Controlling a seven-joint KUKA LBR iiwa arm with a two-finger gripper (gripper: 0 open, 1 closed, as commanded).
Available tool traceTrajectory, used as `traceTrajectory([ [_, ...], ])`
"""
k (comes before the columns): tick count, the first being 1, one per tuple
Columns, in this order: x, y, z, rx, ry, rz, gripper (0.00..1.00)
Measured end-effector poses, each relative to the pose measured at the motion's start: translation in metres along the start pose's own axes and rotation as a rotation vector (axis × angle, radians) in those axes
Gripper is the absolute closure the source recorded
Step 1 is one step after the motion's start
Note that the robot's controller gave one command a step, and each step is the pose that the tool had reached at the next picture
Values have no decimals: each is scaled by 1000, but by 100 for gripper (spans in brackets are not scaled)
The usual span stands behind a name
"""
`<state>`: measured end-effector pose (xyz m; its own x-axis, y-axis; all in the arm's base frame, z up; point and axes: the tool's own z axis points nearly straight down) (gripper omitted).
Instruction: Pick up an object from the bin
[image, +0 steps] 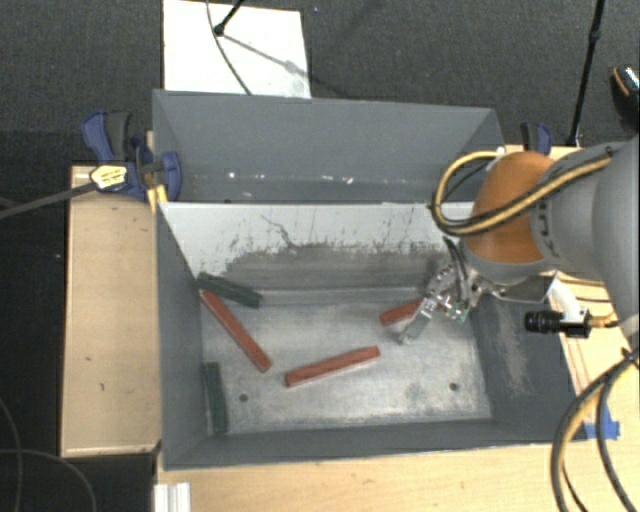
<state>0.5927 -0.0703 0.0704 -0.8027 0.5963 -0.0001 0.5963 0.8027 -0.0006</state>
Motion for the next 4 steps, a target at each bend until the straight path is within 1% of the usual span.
traceTrajectory([
  [1,0,0,0,0,0,-3,100],
  [2,-2,1,-67,-5,-8,-12,100],
  [3,-3,2,-86,-4,-5,-22,100],
  [4,-4,2,-96,-3,-7,-29,100],
])
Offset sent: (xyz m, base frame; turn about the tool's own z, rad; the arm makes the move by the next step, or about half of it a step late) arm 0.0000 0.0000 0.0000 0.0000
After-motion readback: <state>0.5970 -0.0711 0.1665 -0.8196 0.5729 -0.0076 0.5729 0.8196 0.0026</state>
